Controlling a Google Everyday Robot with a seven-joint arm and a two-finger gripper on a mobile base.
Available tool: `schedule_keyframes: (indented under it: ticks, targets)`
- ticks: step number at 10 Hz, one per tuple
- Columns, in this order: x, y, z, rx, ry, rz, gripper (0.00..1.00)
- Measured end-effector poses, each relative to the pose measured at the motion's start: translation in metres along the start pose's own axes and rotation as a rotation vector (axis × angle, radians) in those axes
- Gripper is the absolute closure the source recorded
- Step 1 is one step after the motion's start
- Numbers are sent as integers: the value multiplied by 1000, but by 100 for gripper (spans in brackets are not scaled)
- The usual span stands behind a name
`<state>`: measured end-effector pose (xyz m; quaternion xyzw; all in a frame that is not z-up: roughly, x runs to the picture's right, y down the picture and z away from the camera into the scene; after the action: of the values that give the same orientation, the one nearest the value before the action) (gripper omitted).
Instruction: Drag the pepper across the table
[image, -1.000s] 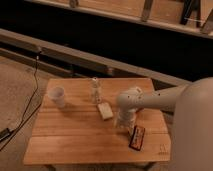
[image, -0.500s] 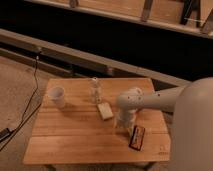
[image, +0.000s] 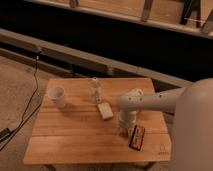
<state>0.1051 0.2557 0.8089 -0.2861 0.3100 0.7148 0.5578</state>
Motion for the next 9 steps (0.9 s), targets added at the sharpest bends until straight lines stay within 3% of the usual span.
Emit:
schedule_keyframes:
  ticks: [3,9]
  targets:
    - [-1,0,-3,0,-7,0,99]
    - [12,18,3,-4,23,-40,100]
